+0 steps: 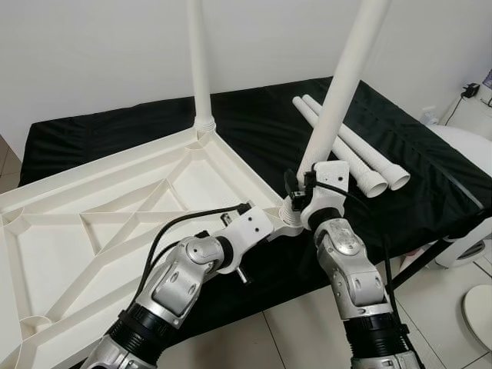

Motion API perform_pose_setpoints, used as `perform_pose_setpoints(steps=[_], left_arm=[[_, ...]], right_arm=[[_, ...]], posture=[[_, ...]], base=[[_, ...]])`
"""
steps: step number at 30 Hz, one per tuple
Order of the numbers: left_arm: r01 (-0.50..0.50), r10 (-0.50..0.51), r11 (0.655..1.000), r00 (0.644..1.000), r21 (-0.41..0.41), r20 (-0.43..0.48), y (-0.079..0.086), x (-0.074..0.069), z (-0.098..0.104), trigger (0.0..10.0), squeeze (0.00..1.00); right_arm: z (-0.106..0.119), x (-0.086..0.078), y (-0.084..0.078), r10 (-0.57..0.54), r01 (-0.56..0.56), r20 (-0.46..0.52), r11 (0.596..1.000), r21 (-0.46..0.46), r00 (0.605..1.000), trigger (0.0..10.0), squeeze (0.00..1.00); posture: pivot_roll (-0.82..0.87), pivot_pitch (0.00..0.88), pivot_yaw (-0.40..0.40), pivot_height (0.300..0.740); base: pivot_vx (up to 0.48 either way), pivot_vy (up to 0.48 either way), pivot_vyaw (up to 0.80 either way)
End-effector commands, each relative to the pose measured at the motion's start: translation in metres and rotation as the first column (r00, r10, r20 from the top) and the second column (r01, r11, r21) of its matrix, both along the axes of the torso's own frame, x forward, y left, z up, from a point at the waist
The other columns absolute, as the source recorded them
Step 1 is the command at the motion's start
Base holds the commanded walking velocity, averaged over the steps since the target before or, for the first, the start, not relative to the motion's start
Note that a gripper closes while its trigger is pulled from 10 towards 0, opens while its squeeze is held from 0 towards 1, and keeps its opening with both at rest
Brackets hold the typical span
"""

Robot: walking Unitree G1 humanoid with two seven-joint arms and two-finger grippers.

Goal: Building children table

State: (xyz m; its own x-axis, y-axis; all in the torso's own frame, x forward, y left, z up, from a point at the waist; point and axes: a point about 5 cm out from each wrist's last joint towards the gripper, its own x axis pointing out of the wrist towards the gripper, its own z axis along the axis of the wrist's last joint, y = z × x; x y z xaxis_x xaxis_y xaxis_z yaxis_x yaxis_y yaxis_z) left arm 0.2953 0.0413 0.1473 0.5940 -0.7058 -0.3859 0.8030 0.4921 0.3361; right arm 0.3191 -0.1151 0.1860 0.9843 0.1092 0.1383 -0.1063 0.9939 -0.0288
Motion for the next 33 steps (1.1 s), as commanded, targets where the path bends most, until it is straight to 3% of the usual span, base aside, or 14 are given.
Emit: perform_pose_setpoints(steps=[1,13,17,33], left_arm=[[-0.015,0.017,1.000,0.997,-0.015,0.075,-0.002,0.002,0.013,10.0,0.00],[-0.014,0.015,1.000,0.997,-0.014,0.072,-0.001,0.001,0.014,10.0,0.00],[-0.013,0.014,1.000,0.997,-0.011,0.072,0.000,0.002,0.014,10.0,0.00],[-0.018,0.019,1.000,0.997,-0.007,0.070,0.003,0.001,0.015,10.0,0.00]], right_arm=[[-0.038,-0.003,-0.011,-0.081,0.074,-0.164,0.996,-0.048,0.983,10.0,0.00],[-0.044,-0.009,-0.018,-0.173,0.165,-0.172,0.984,-0.060,0.970,10.0,0.00],[-0.043,-0.013,-0.024,-0.283,0.277,-0.154,0.959,-0.057,0.947,10.0,0.00],[-0.036,-0.012,-0.027,-0.447,0.451,-0.106,0.893,0.008,0.888,10.0,0.00]], posture=[[-0.12,0.083,0.016,0.740],[-0.12,0.093,0.021,0.740],[-0.12,0.105,0.029,0.740],[-0.11,0.112,0.030,0.740]], base=[[0.000,0.000,0.00],[0.000,0.000,0.00],[0.000,0.000,0.00],[0.000,0.000,0.00]])
